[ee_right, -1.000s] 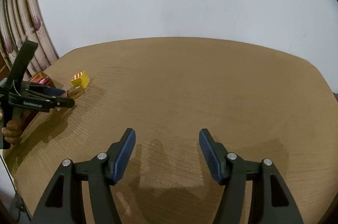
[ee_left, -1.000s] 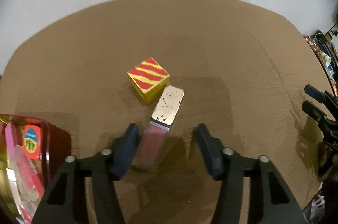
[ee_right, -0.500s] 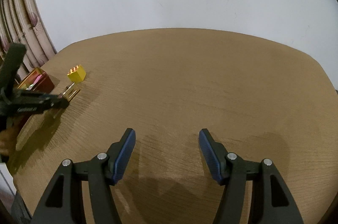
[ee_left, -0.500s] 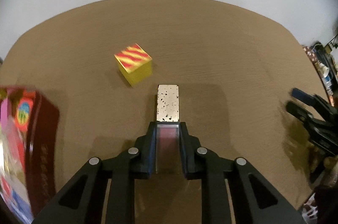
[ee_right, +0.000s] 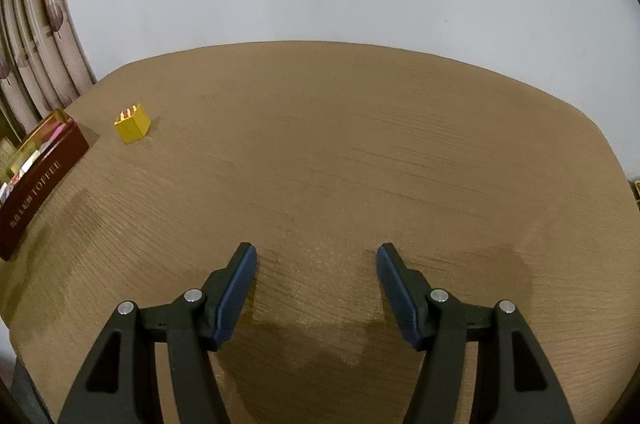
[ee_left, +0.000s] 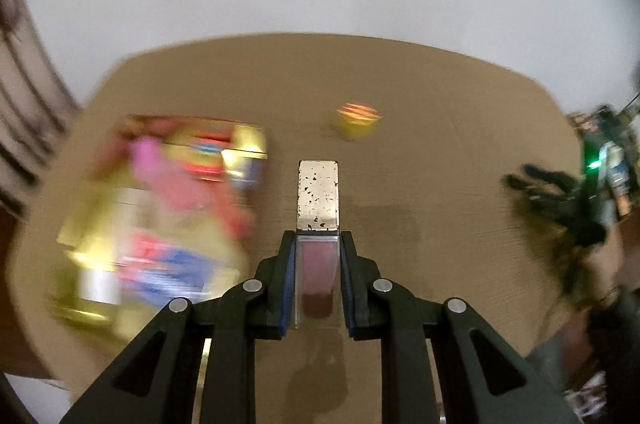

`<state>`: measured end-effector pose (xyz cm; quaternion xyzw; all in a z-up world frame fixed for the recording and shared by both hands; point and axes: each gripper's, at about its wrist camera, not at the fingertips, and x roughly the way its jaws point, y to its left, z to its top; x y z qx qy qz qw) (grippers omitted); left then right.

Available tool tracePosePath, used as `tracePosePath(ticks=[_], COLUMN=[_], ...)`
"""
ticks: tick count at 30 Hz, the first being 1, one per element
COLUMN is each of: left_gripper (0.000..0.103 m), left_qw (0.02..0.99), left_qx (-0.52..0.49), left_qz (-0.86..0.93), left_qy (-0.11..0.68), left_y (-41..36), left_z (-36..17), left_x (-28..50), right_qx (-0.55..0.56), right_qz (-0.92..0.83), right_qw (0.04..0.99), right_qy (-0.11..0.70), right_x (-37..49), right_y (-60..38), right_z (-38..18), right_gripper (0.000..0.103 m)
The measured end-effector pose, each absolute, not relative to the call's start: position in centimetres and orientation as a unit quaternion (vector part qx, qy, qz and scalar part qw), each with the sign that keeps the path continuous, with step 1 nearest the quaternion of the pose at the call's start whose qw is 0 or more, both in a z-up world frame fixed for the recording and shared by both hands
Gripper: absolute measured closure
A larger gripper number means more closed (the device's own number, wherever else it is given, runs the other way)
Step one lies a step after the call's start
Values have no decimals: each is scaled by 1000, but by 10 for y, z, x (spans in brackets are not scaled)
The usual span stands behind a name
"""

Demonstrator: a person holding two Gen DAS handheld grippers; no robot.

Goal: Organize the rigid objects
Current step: 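Lower the lipstick tube into the gold tin and open the left tool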

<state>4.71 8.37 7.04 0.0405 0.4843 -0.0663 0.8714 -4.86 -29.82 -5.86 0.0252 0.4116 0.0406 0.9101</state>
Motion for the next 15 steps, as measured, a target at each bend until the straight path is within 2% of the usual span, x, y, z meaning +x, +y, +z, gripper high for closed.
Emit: tracePosePath(ticks=[6, 15], left_gripper=[86, 86], left_qw=[862, 835], left_qx=[61, 117], left_qz=[2, -20], left_qy=[503, 538], left_y=[174, 178], left_z=[77, 45], left_x=[49, 31], right_qx=[8, -2], right_qz=[31, 26], right_qw=[909, 908], right_qy=[416, 419], right_x=[-46, -41], right_y=[-286, -272], right_z=[-61, -64], right_gripper=[39, 39])
